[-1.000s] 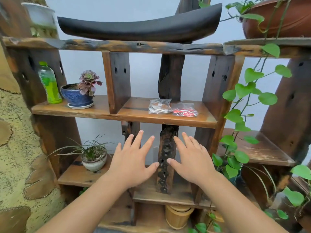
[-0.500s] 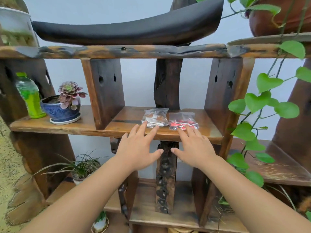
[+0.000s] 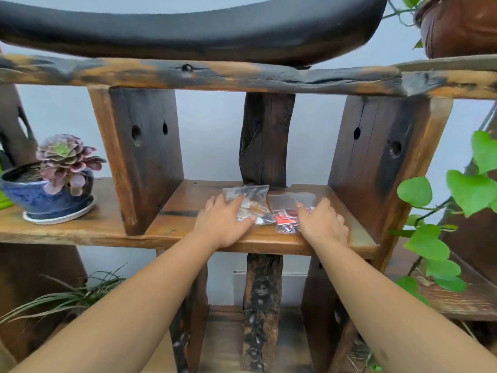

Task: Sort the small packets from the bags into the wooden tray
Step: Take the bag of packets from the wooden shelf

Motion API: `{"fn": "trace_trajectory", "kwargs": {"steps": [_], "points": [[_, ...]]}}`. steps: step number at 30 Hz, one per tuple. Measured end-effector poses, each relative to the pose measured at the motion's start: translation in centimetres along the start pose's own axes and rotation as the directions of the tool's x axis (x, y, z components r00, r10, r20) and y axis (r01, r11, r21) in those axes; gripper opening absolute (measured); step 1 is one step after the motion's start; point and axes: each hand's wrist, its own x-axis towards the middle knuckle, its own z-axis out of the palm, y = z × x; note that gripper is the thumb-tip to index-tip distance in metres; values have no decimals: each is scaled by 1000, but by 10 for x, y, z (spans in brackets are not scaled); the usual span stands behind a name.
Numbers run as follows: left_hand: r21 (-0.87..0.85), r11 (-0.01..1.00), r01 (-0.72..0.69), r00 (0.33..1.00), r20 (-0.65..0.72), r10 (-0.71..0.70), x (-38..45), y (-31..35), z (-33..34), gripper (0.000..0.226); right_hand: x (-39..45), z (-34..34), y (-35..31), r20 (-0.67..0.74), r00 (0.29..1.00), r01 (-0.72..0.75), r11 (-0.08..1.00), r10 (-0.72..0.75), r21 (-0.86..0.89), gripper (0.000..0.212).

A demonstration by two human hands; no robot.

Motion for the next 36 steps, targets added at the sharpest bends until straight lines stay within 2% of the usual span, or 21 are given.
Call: {"fn": "trace_trajectory", "kwargs": {"steps": [4, 7, 9, 14, 18, 21, 24, 27, 29, 32, 34, 36], "points": [[-74, 997, 26, 998, 58, -21, 22, -13, 5, 72, 4, 8, -2, -38, 999, -18, 995, 14, -102, 64], [-177, 983, 39, 999, 34, -34, 26, -16, 6, 62, 3, 10, -3, -82, 997, -4, 990, -8, -139, 66], [-188, 981, 50, 999, 11, -48, 28, -16, 6, 58, 2, 8, -3, -114, 993, 10, 989, -27, -148, 64], [-164, 984, 64, 998, -10, -66, 28, -17, 10, 68, -3, 11, 0, -217, 976, 41, 999, -34, 30, 58], [-115, 992, 51, 998, -26, -54, 24, -14, 9, 74, -11, 7, 1, -230, 965, 143, 987, -123, 72, 58], [-120, 992, 46, 998, -24, -49, 23, -15, 9, 74, -7, 2, 2, -291, 952, 185, 937, -96, 297, 49], [-194, 980, 51, 998, -33, -59, 19, -15, 7, 70, 1, -6, -9, -335, 942, 192, 797, 14, 573, 40], [-277, 960, 38, 996, -68, -59, 16, -15, 5, 69, 5, -12, -38, -291, 952, 169, 638, 91, 751, 39], [-342, 939, 47, 992, -91, -82, 15, -16, 5, 69, 1, -2, -60, -193, 979, 116, 615, 60, 780, 38], [-468, 878, 98, 982, -97, -161, 18, -20, 6, 81, -10, 29, -81, 22, 999, 9, 632, -42, 775, 31], [-533, 835, 134, 975, -77, -206, 20, -22, 6, 81, -19, 43, -84, 31, 987, 99, 760, -155, 643, 31], [-540, 828, 149, 975, -62, -216, 20, -22, 5, 68, -22, 50, -83, -36, 969, 228, 823, -246, 521, 37]]}}
